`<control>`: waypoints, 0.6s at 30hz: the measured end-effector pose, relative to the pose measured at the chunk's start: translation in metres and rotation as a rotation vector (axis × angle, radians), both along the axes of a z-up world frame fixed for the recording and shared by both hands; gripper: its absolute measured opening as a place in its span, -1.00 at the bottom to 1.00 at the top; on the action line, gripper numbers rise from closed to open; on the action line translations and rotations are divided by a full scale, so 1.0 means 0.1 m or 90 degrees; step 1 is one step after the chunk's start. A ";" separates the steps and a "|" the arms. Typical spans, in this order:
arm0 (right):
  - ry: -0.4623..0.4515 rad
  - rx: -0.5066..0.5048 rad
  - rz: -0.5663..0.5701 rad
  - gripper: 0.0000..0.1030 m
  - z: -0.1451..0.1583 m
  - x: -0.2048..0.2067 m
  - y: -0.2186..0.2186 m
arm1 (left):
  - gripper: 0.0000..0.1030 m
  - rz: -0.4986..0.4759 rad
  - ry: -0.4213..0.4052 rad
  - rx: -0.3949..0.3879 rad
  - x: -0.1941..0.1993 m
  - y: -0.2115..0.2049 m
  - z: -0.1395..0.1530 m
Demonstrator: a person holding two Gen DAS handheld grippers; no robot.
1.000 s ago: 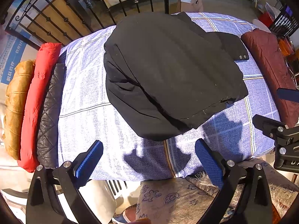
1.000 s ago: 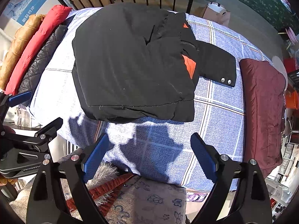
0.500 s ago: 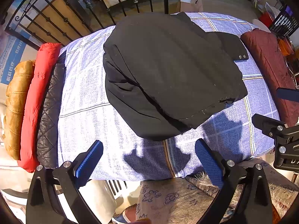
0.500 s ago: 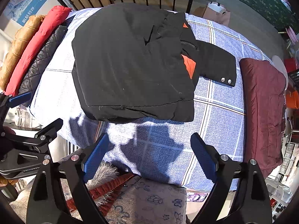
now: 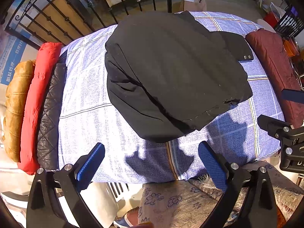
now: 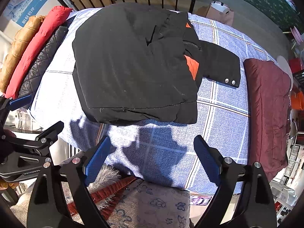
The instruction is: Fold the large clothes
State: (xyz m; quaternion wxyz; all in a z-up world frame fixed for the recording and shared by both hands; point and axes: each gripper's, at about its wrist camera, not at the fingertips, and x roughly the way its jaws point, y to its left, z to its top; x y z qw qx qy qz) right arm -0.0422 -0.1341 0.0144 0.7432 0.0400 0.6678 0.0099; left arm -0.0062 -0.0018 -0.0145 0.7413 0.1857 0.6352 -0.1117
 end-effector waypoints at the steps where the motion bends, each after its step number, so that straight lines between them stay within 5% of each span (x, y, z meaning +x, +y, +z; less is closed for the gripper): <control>1: 0.000 0.000 0.000 0.71 0.00 0.00 0.00 | 0.88 0.000 0.000 0.000 0.00 0.00 0.00; 18: 0.002 0.000 -0.001 0.71 -0.02 -0.01 0.01 | 0.88 0.001 0.001 -0.001 0.00 0.00 -0.01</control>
